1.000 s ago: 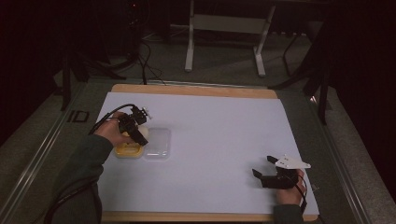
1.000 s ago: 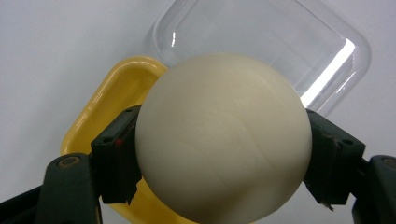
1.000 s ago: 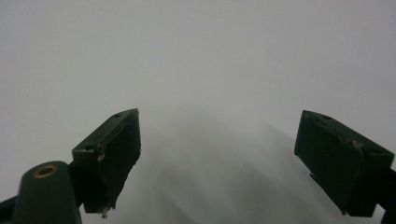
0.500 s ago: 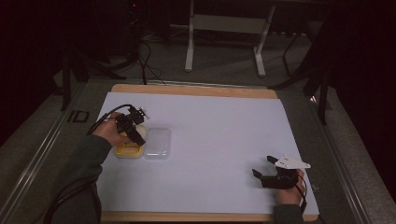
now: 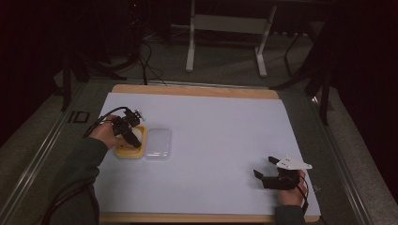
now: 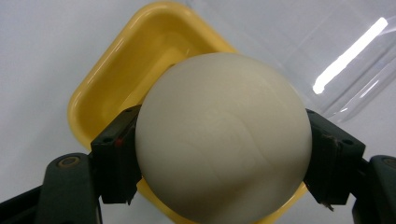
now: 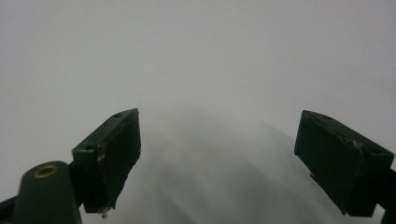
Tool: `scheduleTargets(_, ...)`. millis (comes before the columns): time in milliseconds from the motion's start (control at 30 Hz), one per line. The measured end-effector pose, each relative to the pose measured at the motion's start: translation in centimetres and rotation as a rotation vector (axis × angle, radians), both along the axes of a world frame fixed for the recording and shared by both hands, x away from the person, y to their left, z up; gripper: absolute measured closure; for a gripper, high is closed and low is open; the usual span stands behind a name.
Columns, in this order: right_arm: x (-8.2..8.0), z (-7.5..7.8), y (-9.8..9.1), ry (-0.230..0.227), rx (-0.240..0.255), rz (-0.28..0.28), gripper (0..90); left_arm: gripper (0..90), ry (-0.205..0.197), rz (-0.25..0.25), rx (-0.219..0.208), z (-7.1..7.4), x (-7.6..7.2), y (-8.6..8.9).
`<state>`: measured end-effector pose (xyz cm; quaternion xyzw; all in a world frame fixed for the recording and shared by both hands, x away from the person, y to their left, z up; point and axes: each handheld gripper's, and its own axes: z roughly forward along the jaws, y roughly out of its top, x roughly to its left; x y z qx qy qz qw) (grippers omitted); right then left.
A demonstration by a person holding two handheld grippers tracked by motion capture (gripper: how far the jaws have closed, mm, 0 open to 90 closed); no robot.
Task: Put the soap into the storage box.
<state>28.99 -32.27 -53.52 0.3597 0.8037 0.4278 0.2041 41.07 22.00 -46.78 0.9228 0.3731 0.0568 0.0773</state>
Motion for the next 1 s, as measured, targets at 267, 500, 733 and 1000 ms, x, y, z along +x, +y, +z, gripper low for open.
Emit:
scheduleTargets(267,0.0,0.0,0.0,0.000,0.001,0.001,14.5,25.0,0.008,-0.008,0.030,-1.0,0.1,0.0)
scheduleTargets(500,0.0,0.0,0.0,-0.001,0.001,0.001,14.5,25.0,0.014,-0.017,0.059,-1.7,0.2,-0.2)
scheduleTargets(733,0.0,0.0,0.0,0.001,0.000,0.001,14.5,24.9,0.032,-0.037,0.067,-2.2,0.3,-0.1)
scheduleTargets(1000,0.0,0.0,0.0,0.000,-0.001,0.000,14.5,24.6,0.048,-0.005,0.027,-2.5,0.6,0.3)
